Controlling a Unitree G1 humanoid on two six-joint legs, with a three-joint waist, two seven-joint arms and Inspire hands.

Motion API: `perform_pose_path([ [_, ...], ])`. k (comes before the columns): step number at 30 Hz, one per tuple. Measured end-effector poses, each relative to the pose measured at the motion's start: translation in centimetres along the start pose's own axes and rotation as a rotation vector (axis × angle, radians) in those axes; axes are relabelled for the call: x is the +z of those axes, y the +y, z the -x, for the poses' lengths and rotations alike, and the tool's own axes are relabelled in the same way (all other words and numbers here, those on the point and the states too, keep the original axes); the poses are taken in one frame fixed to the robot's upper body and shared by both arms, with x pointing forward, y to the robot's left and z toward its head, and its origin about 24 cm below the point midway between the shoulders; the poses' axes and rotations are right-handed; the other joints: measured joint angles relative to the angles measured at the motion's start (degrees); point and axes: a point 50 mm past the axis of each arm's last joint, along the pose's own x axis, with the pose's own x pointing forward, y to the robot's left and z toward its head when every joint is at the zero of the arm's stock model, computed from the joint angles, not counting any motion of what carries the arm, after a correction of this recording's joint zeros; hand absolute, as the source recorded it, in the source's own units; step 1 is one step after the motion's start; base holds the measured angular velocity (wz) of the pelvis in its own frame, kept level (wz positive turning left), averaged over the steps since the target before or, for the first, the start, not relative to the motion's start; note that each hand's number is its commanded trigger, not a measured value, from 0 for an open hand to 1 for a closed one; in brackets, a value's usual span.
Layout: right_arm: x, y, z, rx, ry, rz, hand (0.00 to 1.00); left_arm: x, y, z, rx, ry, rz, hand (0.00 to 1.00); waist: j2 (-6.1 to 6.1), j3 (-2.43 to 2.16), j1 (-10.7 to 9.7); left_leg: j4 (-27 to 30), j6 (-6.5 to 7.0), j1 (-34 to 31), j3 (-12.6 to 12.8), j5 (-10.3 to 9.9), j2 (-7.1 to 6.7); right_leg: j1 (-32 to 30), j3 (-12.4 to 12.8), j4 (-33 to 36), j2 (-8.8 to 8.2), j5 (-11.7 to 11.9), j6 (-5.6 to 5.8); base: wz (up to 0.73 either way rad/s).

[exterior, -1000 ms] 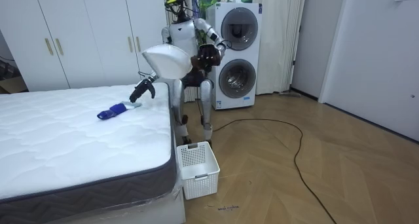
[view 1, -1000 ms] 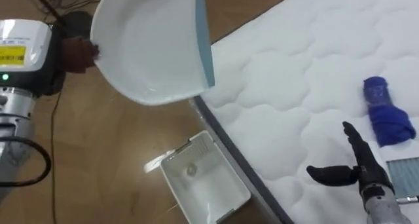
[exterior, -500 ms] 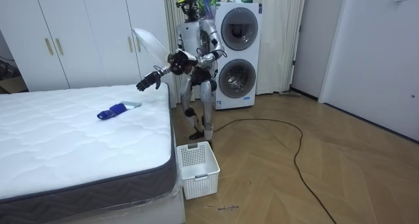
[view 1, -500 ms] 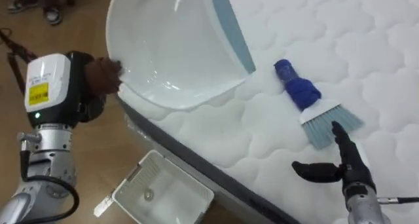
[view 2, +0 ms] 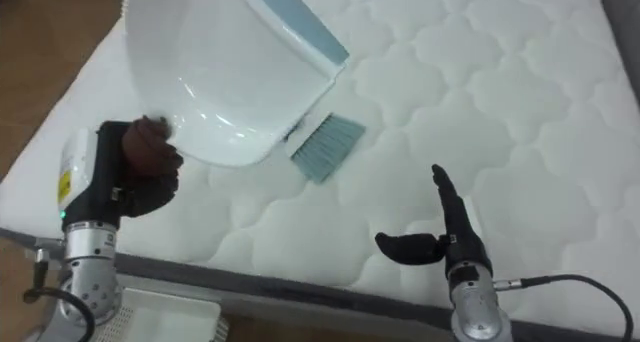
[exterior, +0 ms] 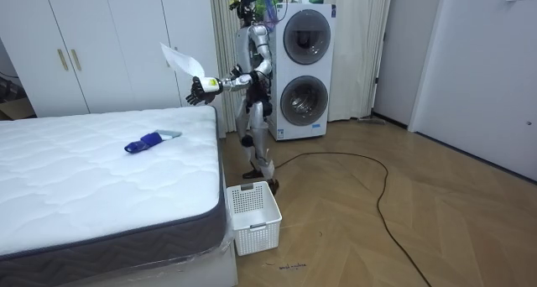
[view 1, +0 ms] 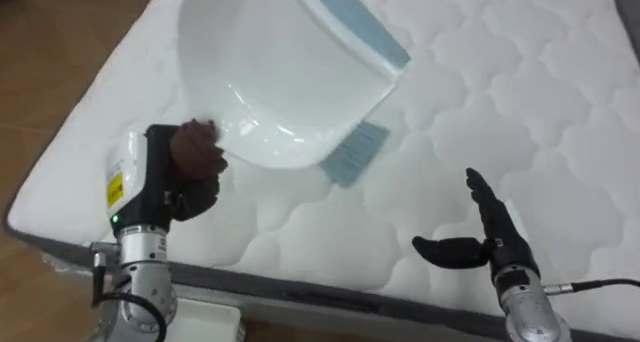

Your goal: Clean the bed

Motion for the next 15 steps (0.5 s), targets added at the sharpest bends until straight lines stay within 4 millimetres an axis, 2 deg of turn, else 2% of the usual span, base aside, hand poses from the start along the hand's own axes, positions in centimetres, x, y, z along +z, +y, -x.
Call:
perform_pose_path([
  [1, 0.2, 0.0, 0.1, 0.009, -0.011, 0.012, 0.0, -0.1, -0.1, 0.0, -0.015, 0.005, 0.003, 0.0, 0.01, -0.01, -0.2, -0.4, -0.35, 0.1, -0.3, 0.2, -0.04, -0.5, 0.4, -0.1, 0.53, 0.2, -0.54, -0.33],
  [3, 0.1, 0.1, 0.4, 0.019, -0.017, 0.022, 0.0, -0.1, -0.3, 0.1, -0.032, 0.015, 0.021, 0.0, 0.0, -0.01, -0.2, -0.3, -0.7, 0.4, -0.5, 0.4, 0.43, -0.9, 1.2, -0.2, 1.25, 0.0, -1.19, -0.38],
  [5, 0.0, 0.1, 0.5, 0.025, -0.013, 0.02, 0.0, -0.3, -0.4, 0.3, -0.044, 0.025, 0.032, 0.0, -0.2, -0.04, 0.3, -0.3, -1.34, 1.3, -3.1, 0.8, 0.18, -1.3, 3.7, -0.2, 2.38, -0.3, -1.73, -0.63],
  [7, 0.2, 0.0, 0.6, 0.031, -0.021, 0.016, 0.0, -0.6, -0.4, 0.8, -0.045, 0.046, 0.043, 0.0, -0.11, -0.19, 1.6, -0.1, -1.97, 2.0, -11.0, 1.2, -0.66, -1.8, 7.9, -0.1, 4.53, -0.5, -2.53, -0.92],
  [8, 0.2, 0.0, 0.6, 0.032, -0.023, 0.017, 0.0, -0.7, -0.4, 1.0, -0.045, 0.048, 0.044, 0.0, -0.01, -0.25, 1.6, 0.1, -1.97, 2.0, -13.2, 1.2, -0.86, -1.7, 9.0, -0.1, 4.88, -0.4, -2.7, -0.87],
  [9, 0.3, 0.0, 0.6, 0.036, -0.024, 0.017, 0.0, -0.8, -0.5, 1.2, -0.051, 0.055, 0.045, 0.0, 0.07, -0.31, 1.8, 0.3, -1.96, 2.0, -18.8, 1.2, -1.7, -1.6, 11.0, -0.1, 5.95, -0.1, -3.2, -0.86],
  [10, 0.2, 0.1, 0.6, 0.043, -0.019, 0.018, 0.0, -1.0, -0.6, 1.6, -0.057, 0.069, 0.05, 0.0, 0.09, -0.34, 2.1, 0.9, -1.9, 2.1, -24.6, 1.2, -3.14, -1.4, 13.3, 0.1, 6.69, 0.0, -3.48, -0.85],
  [11, 0.1, 0.1, 0.6, 0.044, -0.017, 0.019, 0.0, -1.1, -0.7, 1.8, -0.061, 0.078, 0.058, 0.0, 0.02, -0.3, 2.2, 0.9, -1.71, 2.0, -27.3, 1.0, -4.42, -1.3, 14.6, 0.1, 6.84, 0.1, -3.54, -0.85],
  [12, 0.1, 0.0, 0.6, 0.042, -0.015, 0.018, 0.0, -1.3, -0.9, 2.1, -0.071, 0.088, 0.065, 0.0, -0.22, -0.2, 2.4, -0.2, -0.73, 1.9, -31.3, 0.4, -7.83, -1.3, 17.3, 0.4, 6.93, 0.2, -3.42, -0.89],
  [13, 0.1, 0.0, 0.6, 0.044, -0.012, 0.021, 0.0, -1.3, -1.2, 2.3, -0.084, 0.093, 0.069, 0.0, -0.15, -0.24, 2.9, -2.8, -0.19, 1.9, -32.3, 0.0, -10.17, -1.4, 19.3, 0.7, 7.24, 0.4, -3.19, -0.91],
  [15, 0.0, 0.3, 0.7, 0.056, -0.007, 0.015, 0.0, -1.4, -1.3, 2.4, -0.088, 0.101, 0.083, 0.0, -0.14, -0.38, 2.9, -4.6, -0.31, 3.0, -31.7, -0.3, -10.56, -1.5, 20.9, 1.0, 8.11, 0.5, -3.01, -0.7],
])
